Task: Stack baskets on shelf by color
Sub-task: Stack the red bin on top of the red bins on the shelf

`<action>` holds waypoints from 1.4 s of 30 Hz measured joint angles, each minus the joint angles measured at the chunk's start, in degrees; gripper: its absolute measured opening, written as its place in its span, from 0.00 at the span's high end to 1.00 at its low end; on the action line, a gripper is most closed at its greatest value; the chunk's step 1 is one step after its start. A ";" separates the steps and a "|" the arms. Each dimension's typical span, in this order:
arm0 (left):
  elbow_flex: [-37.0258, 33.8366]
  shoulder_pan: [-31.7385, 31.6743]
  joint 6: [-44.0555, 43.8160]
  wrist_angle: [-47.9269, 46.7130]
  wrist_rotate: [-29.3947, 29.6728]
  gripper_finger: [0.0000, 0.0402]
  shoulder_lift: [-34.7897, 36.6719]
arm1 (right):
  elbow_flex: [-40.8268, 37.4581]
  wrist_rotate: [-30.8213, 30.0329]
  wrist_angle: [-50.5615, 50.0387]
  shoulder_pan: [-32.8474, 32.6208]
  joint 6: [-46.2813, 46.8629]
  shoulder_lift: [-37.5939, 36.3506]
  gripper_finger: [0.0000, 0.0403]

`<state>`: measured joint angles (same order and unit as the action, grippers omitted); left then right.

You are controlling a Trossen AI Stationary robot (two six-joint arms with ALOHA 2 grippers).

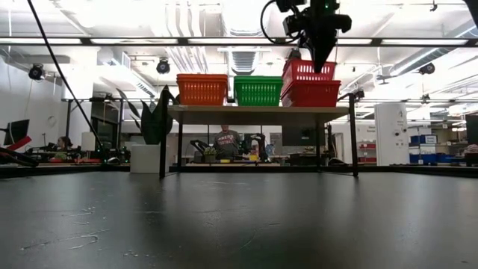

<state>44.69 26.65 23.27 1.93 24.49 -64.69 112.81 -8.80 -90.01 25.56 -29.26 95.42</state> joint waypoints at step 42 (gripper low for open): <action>0.00 0.01 -0.03 0.00 0.00 1.00 0.00 | -3.12 0.28 -0.07 -0.07 7.96 0.00 0.78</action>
<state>44.69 26.65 23.23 1.93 24.49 -64.69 109.69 -8.51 -90.08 25.50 -21.30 95.42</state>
